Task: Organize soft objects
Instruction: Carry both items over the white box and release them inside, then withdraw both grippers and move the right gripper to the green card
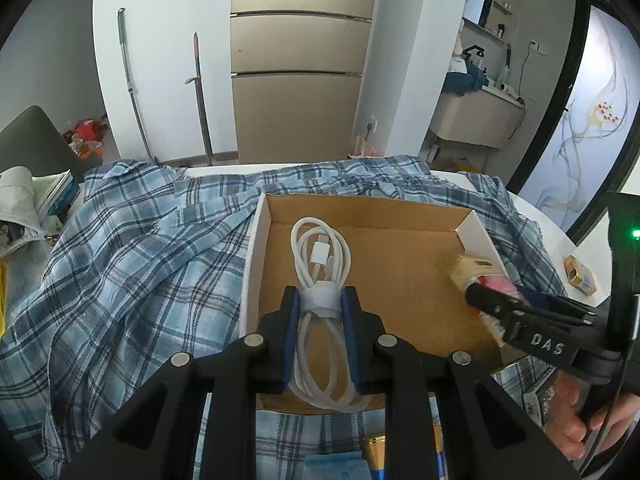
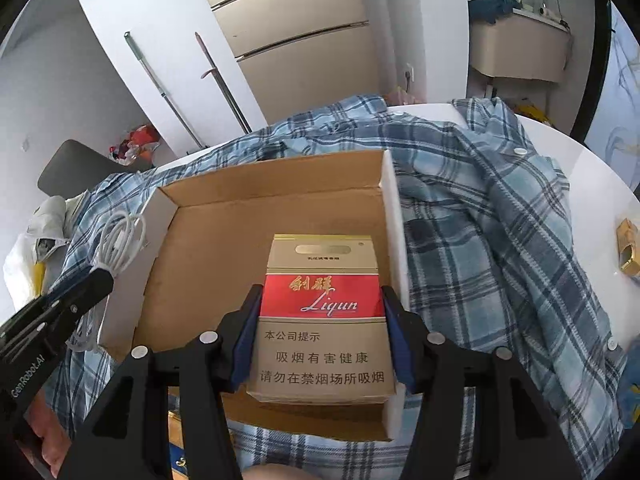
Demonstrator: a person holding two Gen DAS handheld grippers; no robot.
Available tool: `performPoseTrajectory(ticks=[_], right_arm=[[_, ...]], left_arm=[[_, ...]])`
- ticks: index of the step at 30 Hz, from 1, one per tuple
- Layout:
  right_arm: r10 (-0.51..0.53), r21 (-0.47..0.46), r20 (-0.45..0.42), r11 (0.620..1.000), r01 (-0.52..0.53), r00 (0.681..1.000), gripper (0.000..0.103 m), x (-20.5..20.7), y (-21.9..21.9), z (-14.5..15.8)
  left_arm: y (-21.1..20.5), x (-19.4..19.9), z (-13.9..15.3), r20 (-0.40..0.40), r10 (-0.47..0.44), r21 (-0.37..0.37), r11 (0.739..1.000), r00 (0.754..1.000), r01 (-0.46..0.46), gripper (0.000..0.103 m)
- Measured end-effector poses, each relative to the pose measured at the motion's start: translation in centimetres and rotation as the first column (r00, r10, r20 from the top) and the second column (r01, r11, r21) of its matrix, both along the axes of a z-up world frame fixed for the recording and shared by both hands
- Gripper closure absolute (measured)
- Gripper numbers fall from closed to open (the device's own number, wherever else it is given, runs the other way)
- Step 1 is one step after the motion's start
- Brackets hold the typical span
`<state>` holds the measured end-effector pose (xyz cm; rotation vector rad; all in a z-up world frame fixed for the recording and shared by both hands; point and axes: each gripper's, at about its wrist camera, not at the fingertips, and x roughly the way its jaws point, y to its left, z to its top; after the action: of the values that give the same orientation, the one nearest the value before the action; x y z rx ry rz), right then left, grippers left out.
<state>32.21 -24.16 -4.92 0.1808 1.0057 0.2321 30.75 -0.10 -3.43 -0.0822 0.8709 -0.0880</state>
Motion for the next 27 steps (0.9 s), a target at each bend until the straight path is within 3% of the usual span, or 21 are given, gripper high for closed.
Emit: performPoseTrajectory(ticks=[10, 15, 18, 19, 20, 27], right_arm=[[0.022, 0.004, 0.002, 1.000, -0.022, 1.000, 0.047, 0.1, 0.3, -0.1], [0.036, 0.017, 0.017, 0.999, -0.036, 0.999, 0.036, -0.1, 0.6, 0.1], [0.033, 0.031, 0.044, 0.999, -0.034, 0.998, 0.034, -0.4, 0.5, 0.7], [0.031, 0.027, 0.054, 0.999, -0.032, 0.998, 0.034, -0.6, 0.4, 1.0], [0.030, 0.022, 0.064, 0.999, -0.032, 0.998, 0.034, -0.7, 0.5, 1.2], [0.045, 0.033, 0.138, 0.998, -0.050, 0.989, 0.034, -2.0, 0.4, 4.0]], left_arm=[[0.1, 0.3, -0.4, 0.009, 0.015, 0.017, 1.000, 1.000, -0.016, 0.080], [0.1, 0.3, -0.5, 0.007, 0.018, 0.031, 0.999, 1.000, -0.019, 0.079], [-0.1, 0.2, -0.2, 0.018, 0.011, 0.039, 0.999, 1.000, -0.012, 0.064], [-0.2, 0.1, 0.0, 0.033, 0.011, 0.049, 0.999, 0.999, -0.012, 0.045], [-0.3, -0.1, 0.2, 0.053, 0.011, 0.054, 0.998, 0.999, -0.014, 0.036], [-0.8, -2.4, 3.7, 0.147, -0.014, 0.026, 1.000, 0.989, 0.010, 0.036]])
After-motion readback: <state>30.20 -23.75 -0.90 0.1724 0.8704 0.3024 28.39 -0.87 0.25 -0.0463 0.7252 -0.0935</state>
